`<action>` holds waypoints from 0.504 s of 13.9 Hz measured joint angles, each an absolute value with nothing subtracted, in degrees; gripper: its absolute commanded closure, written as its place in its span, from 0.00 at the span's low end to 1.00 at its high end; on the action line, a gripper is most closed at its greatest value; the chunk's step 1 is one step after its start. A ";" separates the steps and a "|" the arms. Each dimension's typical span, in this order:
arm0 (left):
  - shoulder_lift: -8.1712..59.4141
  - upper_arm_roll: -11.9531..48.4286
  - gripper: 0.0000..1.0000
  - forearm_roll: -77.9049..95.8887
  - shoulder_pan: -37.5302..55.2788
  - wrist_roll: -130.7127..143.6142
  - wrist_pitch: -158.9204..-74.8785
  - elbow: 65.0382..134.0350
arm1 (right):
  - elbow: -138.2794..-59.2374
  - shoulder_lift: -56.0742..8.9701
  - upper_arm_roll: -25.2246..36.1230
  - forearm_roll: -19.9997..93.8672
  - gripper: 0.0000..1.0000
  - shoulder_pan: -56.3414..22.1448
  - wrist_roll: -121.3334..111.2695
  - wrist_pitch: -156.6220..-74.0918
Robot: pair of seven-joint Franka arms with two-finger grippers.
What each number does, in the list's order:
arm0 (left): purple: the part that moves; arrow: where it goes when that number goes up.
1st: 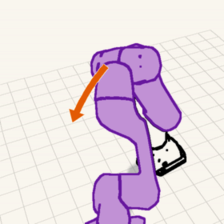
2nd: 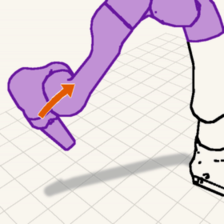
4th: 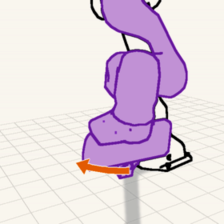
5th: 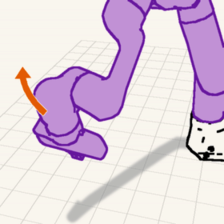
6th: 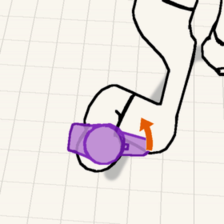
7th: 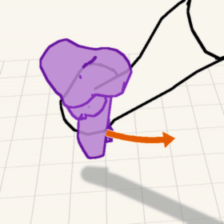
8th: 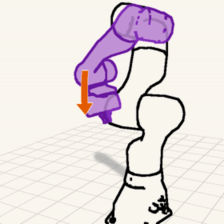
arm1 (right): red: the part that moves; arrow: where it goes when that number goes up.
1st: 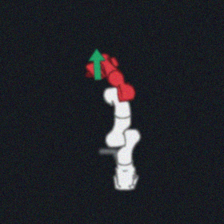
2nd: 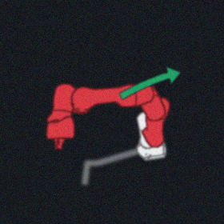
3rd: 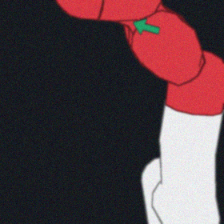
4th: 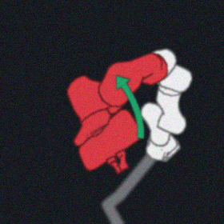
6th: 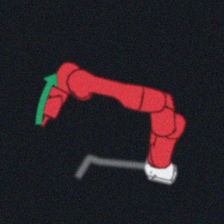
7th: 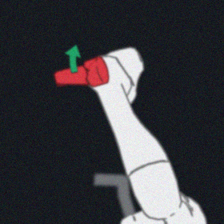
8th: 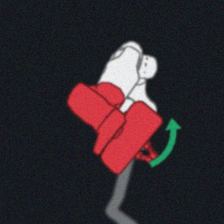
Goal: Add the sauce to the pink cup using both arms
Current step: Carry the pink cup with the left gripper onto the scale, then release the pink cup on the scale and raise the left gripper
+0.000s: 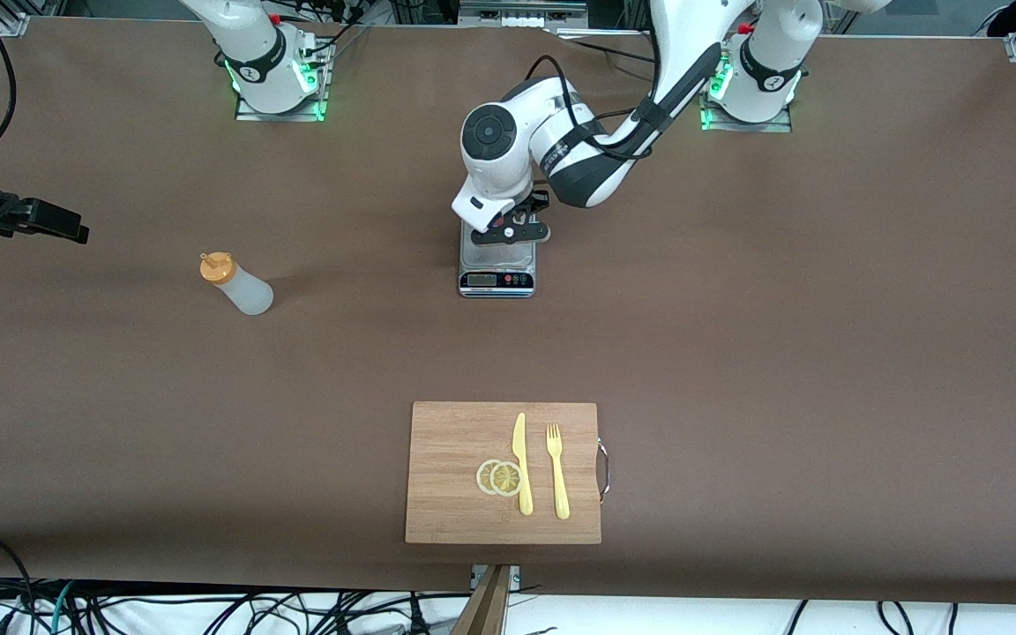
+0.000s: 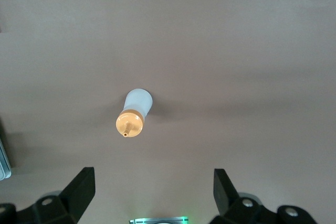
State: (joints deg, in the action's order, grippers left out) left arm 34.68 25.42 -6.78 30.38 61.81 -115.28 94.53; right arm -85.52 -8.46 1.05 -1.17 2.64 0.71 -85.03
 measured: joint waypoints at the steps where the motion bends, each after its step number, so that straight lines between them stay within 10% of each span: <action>1: 34.60 25.42 0.00 -6.78 30.36 61.81 -115.36 94.54 | -85.52 -8.47 1.05 -1.17 0.00 2.64 0.71 -85.03; 7: 32.69 25.37 0.00 -6.78 29.28 61.69 -115.36 94.22 | -85.51 -8.49 1.05 -1.17 0.00 2.64 0.69 -85.03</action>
State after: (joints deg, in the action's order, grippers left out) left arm 32.69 25.37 -6.78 29.28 61.69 -115.36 94.22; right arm -85.51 -8.49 1.05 -1.17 2.64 0.69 -85.03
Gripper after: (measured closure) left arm 0.330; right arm 0.000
